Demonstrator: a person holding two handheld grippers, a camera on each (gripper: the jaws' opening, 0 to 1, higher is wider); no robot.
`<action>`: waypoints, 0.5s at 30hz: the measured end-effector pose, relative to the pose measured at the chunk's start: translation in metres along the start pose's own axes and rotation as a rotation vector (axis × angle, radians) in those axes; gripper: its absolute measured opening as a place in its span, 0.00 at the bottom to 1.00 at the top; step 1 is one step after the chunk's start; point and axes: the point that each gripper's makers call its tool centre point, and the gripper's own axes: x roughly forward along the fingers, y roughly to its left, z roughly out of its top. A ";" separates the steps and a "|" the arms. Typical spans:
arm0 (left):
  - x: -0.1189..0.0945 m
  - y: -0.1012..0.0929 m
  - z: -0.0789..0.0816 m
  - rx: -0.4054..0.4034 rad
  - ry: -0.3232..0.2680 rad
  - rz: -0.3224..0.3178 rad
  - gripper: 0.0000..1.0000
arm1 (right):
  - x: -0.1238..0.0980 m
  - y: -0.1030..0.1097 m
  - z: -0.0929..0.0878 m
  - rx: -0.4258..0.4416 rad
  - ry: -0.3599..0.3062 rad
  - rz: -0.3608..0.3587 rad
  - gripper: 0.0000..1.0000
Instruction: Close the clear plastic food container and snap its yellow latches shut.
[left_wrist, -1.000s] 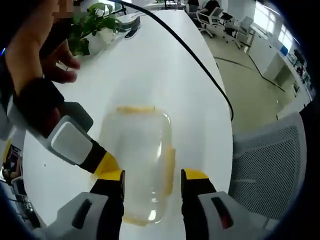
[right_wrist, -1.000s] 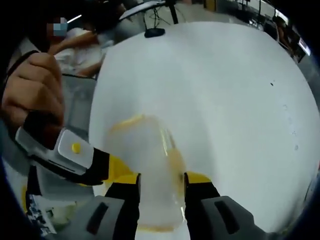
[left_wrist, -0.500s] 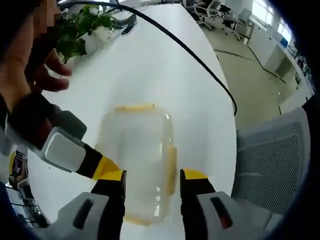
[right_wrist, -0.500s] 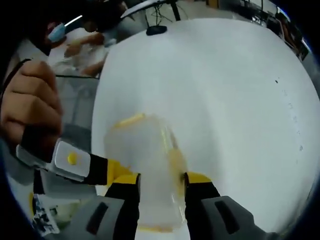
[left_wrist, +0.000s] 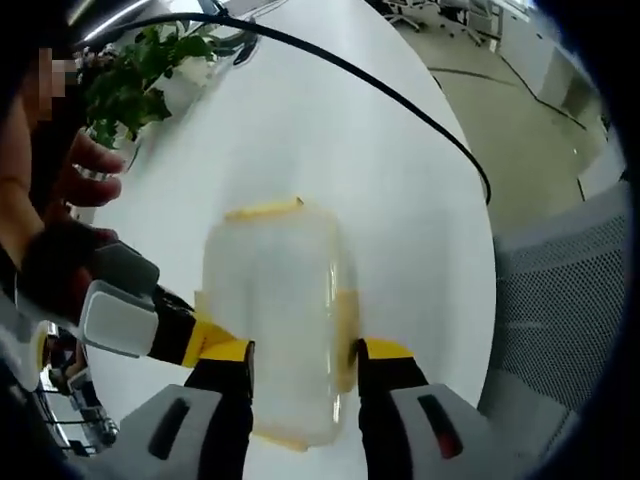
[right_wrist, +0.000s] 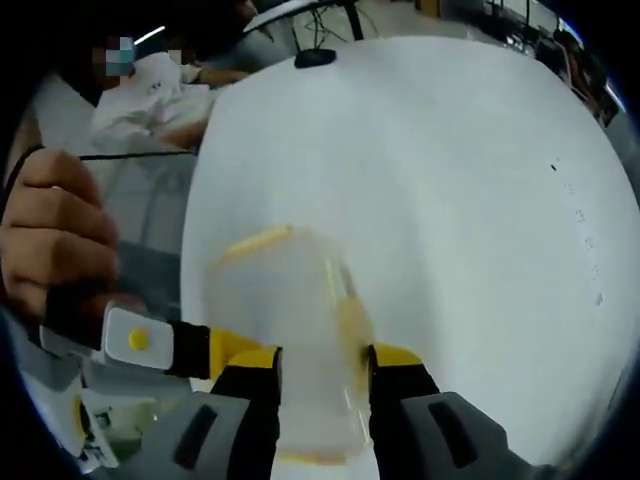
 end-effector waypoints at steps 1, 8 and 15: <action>0.001 0.000 0.000 -0.019 -0.004 -0.011 0.40 | 0.000 0.000 0.000 -0.003 -0.001 0.000 0.32; 0.002 -0.001 0.000 -0.024 0.001 -0.021 0.39 | 0.001 0.000 0.000 0.005 0.007 0.000 0.31; 0.002 -0.002 -0.001 -0.027 0.009 -0.019 0.38 | 0.001 -0.004 0.000 0.039 0.008 0.016 0.28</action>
